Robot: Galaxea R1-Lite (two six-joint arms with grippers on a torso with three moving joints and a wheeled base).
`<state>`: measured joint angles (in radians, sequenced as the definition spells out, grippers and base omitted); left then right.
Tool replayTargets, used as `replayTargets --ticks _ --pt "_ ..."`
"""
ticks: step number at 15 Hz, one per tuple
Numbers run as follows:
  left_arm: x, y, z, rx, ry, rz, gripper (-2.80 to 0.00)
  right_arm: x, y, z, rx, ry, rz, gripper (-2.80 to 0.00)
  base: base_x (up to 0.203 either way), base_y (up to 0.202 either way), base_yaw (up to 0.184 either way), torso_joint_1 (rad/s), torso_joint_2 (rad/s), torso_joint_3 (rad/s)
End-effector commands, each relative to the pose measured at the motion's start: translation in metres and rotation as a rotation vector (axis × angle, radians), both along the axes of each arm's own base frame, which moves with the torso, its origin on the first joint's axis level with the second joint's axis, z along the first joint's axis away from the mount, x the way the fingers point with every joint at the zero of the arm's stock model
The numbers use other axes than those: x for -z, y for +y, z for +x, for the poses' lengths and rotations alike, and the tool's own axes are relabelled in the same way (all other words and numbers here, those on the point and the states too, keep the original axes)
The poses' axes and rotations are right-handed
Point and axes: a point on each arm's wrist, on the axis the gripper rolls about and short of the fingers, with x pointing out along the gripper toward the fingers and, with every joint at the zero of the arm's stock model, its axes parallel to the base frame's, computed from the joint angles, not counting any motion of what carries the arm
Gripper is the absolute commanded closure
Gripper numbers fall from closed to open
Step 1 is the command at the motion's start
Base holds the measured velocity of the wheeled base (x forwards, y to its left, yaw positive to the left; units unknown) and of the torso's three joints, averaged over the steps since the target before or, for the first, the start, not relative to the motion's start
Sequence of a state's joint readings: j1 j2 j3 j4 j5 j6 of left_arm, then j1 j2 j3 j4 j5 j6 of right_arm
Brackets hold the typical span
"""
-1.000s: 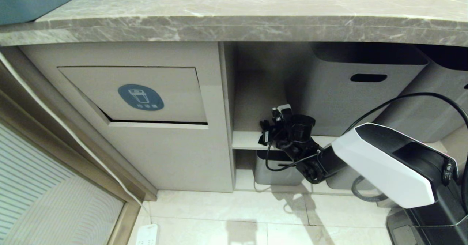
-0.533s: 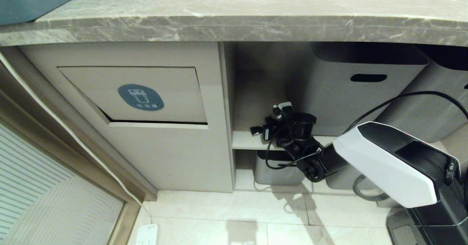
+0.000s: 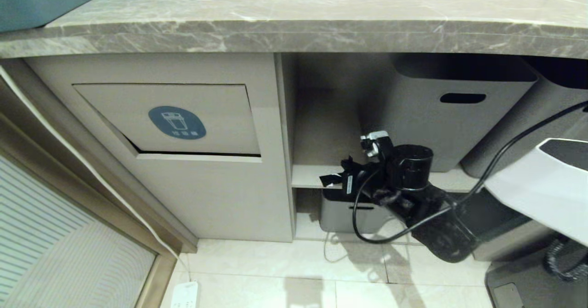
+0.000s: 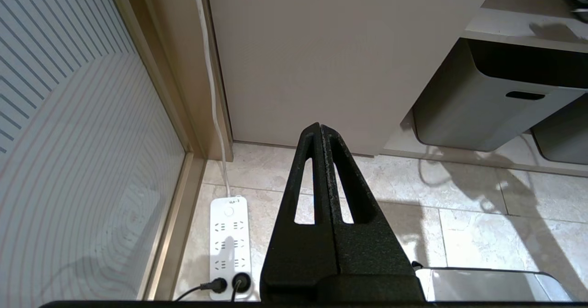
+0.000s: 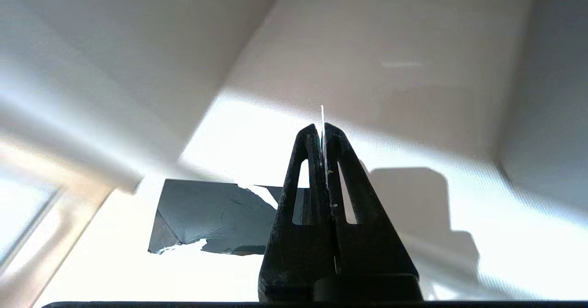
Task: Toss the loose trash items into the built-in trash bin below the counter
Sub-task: Hand it to the other hand
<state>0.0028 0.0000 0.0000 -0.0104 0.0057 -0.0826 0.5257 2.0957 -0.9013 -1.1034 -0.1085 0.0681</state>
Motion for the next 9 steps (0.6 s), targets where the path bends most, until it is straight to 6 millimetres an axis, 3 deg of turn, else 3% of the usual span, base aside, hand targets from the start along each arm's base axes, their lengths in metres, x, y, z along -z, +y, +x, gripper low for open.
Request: replayTargets --ticks 1,4,6,7,9 --pt "0.0 0.0 0.0 -0.001 0.003 0.0 0.0 -0.029 -0.013 -0.046 -0.033 -0.029 0.022 0.0 0.0 0.0 0.0 0.0 0.0 0.0" --pt "0.0 0.0 0.0 -0.001 0.003 0.0 0.0 -0.027 -0.031 -0.127 -0.131 0.042 0.047 0.0 0.0 0.0 0.0 0.0 0.0 0.0" --pt "0.0 0.0 0.0 -0.001 0.003 0.0 0.0 -0.017 -0.053 -0.168 -0.157 0.098 0.049 0.0 0.0 0.0 0.0 0.0 0.0 0.0" --pt "0.001 0.0 0.0 -0.001 0.004 0.0 0.0 -0.016 -0.064 -0.18 -0.139 0.102 0.059 0.0 0.0 0.0 0.0 0.0 0.0 0.0" --pt "0.0 0.0 0.0 -0.001 0.003 0.0 0.0 -0.016 -0.07 -0.184 -0.061 0.1 0.066 0.0 0.0 0.0 0.0 0.0 0.0 0.0"
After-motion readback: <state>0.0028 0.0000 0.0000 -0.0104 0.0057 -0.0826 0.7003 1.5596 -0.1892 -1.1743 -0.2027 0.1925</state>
